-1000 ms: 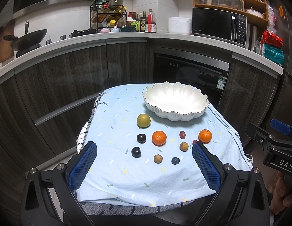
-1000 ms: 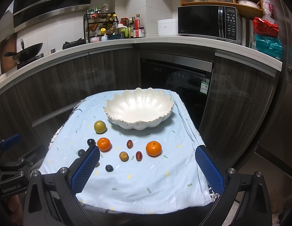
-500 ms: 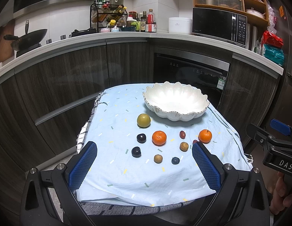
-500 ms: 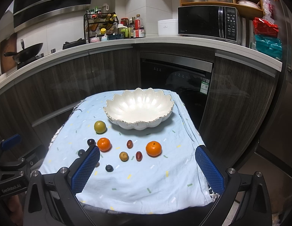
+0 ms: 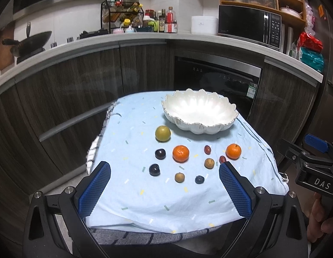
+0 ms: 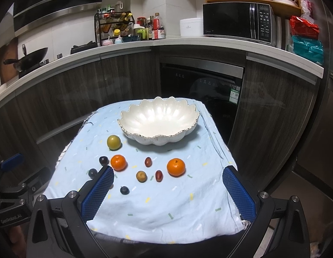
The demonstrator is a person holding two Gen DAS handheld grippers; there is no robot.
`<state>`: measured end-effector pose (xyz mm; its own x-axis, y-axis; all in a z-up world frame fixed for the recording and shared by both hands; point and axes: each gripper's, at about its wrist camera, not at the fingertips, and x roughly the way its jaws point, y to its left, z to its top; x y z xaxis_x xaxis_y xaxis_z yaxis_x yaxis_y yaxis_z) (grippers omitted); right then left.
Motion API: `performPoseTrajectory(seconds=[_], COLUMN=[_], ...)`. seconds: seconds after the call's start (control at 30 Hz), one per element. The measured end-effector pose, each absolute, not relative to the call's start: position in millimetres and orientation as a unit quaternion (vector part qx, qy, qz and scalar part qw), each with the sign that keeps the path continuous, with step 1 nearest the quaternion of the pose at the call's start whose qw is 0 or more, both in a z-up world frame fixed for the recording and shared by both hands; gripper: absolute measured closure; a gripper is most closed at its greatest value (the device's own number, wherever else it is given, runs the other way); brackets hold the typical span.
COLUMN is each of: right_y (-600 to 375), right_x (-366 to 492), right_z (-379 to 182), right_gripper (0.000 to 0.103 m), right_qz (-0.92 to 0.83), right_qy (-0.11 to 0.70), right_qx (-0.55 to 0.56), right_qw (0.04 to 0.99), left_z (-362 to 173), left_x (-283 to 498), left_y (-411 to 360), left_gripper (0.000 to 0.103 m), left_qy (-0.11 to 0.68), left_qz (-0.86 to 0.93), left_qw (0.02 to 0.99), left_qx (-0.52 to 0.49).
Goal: Organize fruits
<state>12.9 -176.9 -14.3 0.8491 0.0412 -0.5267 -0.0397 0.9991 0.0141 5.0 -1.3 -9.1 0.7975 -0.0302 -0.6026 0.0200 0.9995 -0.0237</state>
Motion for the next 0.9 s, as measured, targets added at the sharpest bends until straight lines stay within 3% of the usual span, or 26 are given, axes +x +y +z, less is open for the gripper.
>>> performPoseTrajectory(seconds=[0.9], right_y=[-155], right_x=[44], right_z=[-25], right_gripper=[0.0], right_qz=[0.031], right_qy=[0.273], right_qx=[-0.052], right_qw=[0.96], left_z=[-33], left_x=[47], left_y=[6], left_gripper=[0.0], left_qy=[0.362], left_qz=[-0.008], left_qw=[0.932], left_qx=[-0.007])
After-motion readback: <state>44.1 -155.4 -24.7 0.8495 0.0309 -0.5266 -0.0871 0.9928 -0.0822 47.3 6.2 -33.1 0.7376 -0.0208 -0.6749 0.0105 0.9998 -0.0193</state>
